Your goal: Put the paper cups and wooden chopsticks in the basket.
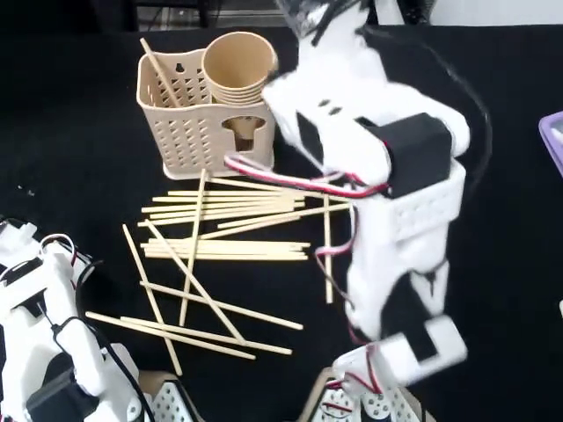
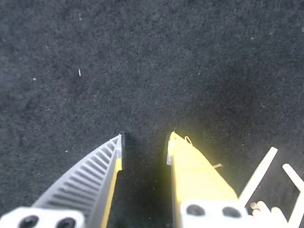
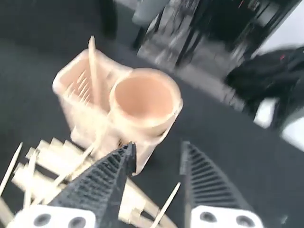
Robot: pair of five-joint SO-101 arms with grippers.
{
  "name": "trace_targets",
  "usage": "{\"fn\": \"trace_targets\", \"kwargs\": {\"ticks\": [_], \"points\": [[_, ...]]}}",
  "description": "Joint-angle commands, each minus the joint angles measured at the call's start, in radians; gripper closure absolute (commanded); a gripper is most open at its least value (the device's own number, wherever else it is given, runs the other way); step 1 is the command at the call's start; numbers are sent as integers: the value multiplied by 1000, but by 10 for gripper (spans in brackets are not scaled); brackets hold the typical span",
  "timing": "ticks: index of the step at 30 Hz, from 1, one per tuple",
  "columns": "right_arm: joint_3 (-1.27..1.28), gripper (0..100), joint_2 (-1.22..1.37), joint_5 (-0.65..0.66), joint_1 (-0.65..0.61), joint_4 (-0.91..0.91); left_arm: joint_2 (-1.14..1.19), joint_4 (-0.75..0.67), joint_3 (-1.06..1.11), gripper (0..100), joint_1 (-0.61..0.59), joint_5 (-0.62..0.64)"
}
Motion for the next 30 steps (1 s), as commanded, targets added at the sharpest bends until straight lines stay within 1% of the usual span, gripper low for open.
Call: {"fn": "trace_targets", "kwargs": {"ticks": [1, 3, 5, 9, 13, 15, 17, 19, 23, 27, 30], "points": [[407, 811, -191, 20, -98, 5, -29, -14, -2, 838, -4, 9], [625, 811, -271, 15, -158, -57, -29, -14, -2, 838, -4, 9], [849, 811, -346, 12, -229, -161, -29, -14, -2, 838, -4, 9], [1287, 809, -440, 5, -374, -468, -29, -14, -2, 838, -4, 9], [1527, 807, -430, -115, -427, -763, -29, -14, -2, 838, -4, 9], [1584, 806, -400, -146, -448, -858, -29, -14, -2, 838, -4, 9], [1610, 806, -354, -152, -489, -901, -29, -14, -2, 838, -4, 9], [1609, 797, -298, -155, -532, -910, -29, -14, -2, 838, -4, 9], [1570, 719, -196, -160, -594, -913, -29, -14, -4, 838, -7, 9], [1506, 718, -97, -161, -628, -914, -29, -14, -4, 838, -10, 9], [1446, 716, -22, -219, -628, -914, -29, -14, -4, 838, -10, 9]]}}
